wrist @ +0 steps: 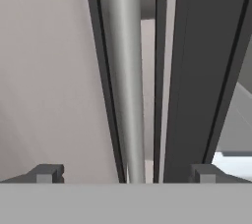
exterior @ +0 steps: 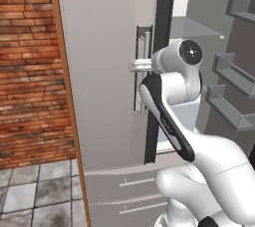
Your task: Gather the mushroom and avocado from the fridge and place them on a tray on the dining counter. Then gather the steak and chicken drumstick from the fridge and place them on the other tray.
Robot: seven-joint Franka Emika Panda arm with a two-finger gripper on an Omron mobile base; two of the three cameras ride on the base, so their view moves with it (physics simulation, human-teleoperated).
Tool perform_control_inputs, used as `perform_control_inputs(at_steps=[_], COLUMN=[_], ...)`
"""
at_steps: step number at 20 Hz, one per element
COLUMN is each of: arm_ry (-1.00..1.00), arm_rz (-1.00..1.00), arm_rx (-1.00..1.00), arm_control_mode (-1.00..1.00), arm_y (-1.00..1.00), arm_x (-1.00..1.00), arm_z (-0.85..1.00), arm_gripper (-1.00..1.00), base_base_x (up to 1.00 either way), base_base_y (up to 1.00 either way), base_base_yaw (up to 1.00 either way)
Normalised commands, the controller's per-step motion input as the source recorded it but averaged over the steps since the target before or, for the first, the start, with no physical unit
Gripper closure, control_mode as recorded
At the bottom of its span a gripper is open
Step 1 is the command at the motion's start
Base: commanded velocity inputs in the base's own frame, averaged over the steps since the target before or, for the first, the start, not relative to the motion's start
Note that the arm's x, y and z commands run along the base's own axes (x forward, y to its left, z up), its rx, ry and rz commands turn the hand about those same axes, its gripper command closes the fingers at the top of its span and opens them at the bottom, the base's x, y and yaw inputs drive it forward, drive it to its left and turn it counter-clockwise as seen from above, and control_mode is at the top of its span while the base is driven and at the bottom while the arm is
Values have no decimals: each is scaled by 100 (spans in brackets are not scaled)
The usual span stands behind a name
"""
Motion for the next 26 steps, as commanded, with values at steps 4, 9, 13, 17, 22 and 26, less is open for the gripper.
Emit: perform_control_inputs(at_steps=[4,9,13,17,22,26], arm_ry=[0,0,0,0,0,2], arm_rz=[0,0,0,0,0,0], arm_rx=[0,0,0,0,0,0], arm_control_mode=[-100,-100,-100,-100,-100,-100], arm_y=[0,0,0,0,10,19], arm_x=[12,24,29,36,44,48], arm_z=[0,0,-1,-6,-12,-18], arm_gripper=[-100,-100,-100,-100,-100,-100], base_base_x=[0,0,0,0,0,0], base_base_y=[0,0,0,0,0,0], base_base_yaw=[0,0,0,0,0,0])
